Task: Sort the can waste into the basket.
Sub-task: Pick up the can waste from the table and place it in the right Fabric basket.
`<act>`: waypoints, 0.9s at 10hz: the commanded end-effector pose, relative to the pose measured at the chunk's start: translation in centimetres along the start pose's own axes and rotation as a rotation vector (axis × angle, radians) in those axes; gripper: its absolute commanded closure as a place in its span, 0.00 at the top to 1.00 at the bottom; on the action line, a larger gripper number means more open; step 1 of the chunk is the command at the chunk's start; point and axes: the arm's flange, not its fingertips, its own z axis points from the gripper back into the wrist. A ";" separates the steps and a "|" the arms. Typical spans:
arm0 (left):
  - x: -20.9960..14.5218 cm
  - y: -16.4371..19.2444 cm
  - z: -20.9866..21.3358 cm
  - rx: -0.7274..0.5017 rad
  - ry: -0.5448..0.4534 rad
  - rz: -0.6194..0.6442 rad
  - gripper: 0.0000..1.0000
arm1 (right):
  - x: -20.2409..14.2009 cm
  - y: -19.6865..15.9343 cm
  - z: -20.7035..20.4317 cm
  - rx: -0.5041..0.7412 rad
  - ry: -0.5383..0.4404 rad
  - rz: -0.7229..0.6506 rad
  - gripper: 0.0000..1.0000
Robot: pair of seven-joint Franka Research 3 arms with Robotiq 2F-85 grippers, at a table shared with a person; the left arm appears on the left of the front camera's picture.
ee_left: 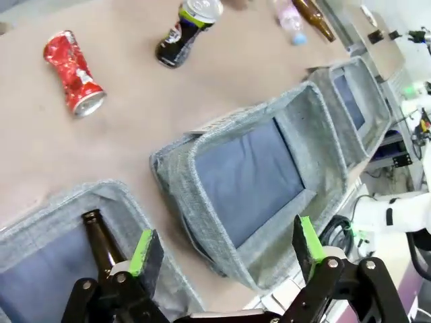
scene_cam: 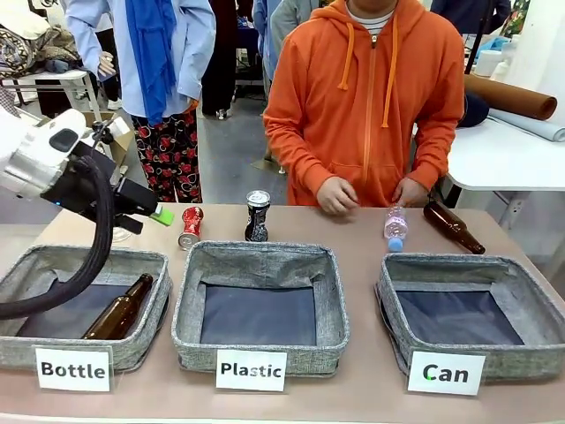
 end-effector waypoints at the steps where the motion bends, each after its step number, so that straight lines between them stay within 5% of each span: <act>1: -0.8 -0.9 1.1 -0.023 0.017 -0.010 1.00 | 0.2 -0.1 0.1 0.027 -0.013 0.025 1.00; 2: 0.0 0.0 0.0 0.000 0.000 0.000 1.00 | 0.2 -0.1 0.1 0.027 -0.013 0.025 1.00; 4: 7.5 1.6 -2.0 0.023 0.092 -0.040 1.00 | 0.2 -0.1 0.1 0.027 -0.013 0.025 1.00; 6: 13.1 3.3 -4.1 0.001 -0.023 -0.337 1.00 | 0.2 -0.1 0.1 0.027 -0.013 0.025 1.00; 9: 14.9 7.0 -8.3 -0.147 -0.129 -0.745 1.00 | 0.2 -0.1 0.1 0.027 -0.013 0.025 1.00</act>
